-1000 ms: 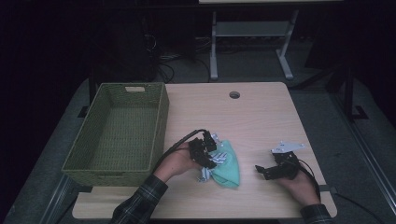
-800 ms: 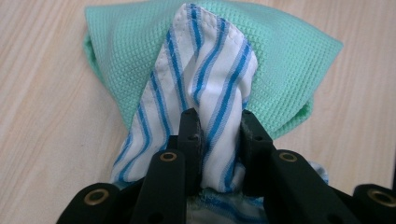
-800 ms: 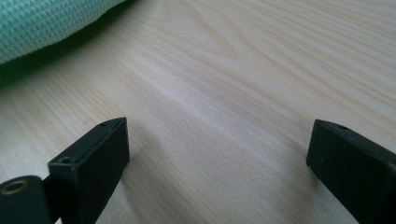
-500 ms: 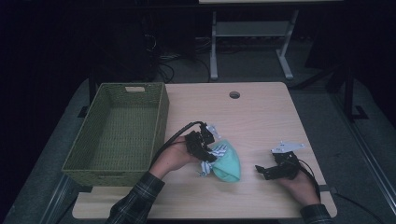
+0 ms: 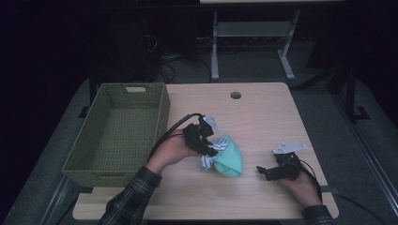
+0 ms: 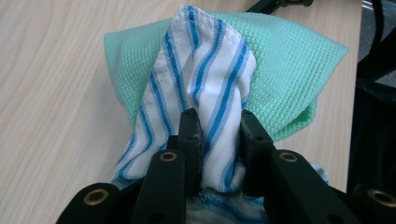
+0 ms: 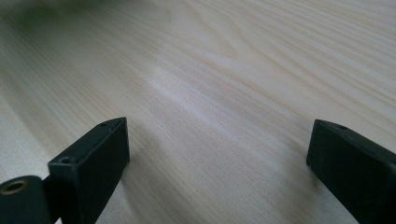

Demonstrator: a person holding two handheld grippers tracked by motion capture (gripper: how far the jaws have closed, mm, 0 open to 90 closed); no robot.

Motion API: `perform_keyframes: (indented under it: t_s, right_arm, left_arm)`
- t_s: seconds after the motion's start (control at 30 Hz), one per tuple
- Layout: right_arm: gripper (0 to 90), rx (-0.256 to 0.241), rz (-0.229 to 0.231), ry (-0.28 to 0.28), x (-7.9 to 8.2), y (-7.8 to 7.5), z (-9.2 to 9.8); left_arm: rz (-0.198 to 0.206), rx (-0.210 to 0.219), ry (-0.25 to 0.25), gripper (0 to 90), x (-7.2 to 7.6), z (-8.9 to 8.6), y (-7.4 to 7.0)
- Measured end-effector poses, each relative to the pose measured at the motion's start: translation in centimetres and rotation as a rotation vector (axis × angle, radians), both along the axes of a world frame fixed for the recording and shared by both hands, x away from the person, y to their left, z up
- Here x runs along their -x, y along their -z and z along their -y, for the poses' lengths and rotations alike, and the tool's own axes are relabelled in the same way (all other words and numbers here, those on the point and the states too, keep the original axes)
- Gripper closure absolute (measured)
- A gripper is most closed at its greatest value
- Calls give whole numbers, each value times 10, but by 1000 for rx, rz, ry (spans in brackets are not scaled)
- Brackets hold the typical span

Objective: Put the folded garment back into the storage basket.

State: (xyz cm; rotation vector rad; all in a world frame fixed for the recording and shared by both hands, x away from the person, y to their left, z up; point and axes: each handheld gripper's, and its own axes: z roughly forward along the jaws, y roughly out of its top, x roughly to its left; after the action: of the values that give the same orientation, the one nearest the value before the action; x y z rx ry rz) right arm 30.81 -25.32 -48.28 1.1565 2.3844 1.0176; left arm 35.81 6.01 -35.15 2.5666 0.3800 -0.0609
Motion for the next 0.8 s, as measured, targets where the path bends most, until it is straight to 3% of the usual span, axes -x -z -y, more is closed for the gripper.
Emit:
perform_keyframes:
  t_s: [0.33, 0.8]
  right_arm:
    - [55, 0, 0, 0, 0, 0, 0]
    - [27, 0, -11, 16, 0, 0, -1]
  left_arm:
    - [28, 2, -9, 738, -1, -10, -21]
    - [63, 0, -64, 737, -4, -33, -48]
